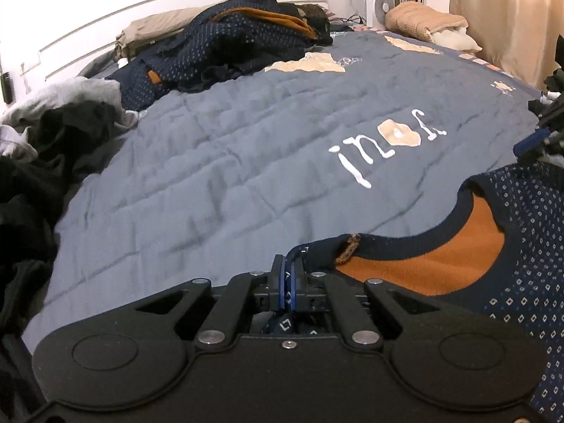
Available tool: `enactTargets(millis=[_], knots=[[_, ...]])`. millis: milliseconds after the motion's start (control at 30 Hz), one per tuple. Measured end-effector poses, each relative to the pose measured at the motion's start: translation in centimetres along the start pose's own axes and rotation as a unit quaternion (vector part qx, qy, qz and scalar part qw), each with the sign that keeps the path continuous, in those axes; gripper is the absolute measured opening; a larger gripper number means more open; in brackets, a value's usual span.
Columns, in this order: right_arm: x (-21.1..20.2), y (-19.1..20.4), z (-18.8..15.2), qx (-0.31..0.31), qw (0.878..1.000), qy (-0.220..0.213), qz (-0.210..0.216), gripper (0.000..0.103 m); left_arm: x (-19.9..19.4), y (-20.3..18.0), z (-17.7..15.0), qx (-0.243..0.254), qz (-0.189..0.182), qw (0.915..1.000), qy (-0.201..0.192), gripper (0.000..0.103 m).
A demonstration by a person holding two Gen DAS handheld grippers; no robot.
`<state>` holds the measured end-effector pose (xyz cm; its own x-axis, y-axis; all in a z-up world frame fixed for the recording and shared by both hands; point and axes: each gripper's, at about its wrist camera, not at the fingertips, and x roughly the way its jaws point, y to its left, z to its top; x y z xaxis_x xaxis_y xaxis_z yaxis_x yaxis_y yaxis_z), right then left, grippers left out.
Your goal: Fold clothes
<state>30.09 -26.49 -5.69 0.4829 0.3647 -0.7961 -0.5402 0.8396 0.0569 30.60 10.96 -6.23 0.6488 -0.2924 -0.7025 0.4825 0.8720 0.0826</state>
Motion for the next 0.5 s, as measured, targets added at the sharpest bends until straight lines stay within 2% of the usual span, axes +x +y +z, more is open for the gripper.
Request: enactTargets(millis=[33, 233, 400, 467, 500], knots=[[0.1, -0.1, -0.5, -0.005, 1.000, 0.005, 0.000, 0.034, 0.0, -0.1, -0.1, 0.002, 0.001, 1.0000, 0.001, 0.003], [-1.1, -0.2, -1.9, -0.021, 1.000, 0.007, -0.006, 0.055, 0.1, -0.1, 0.0, 0.004, 0.000, 1.0000, 0.008, 0.003], [1.1, 0.6, -2.3, -0.039, 0.997, 0.063, -0.009, 0.056, 0.1, -0.2, -0.2, 0.001, -0.001, 0.9999, 0.010, 0.004], [1.6, 0.7, -2.5, -0.030, 0.998, 0.058, -0.021, 0.042, 0.2, -0.2, -0.5, -0.002, -0.003, 0.9999, 0.012, 0.004], [1.7, 0.5, -2.4, -0.010, 0.998, 0.054, -0.024, 0.013, 0.2, -0.1, -0.6, -0.004, -0.003, 0.9999, 0.011, 0.004]])
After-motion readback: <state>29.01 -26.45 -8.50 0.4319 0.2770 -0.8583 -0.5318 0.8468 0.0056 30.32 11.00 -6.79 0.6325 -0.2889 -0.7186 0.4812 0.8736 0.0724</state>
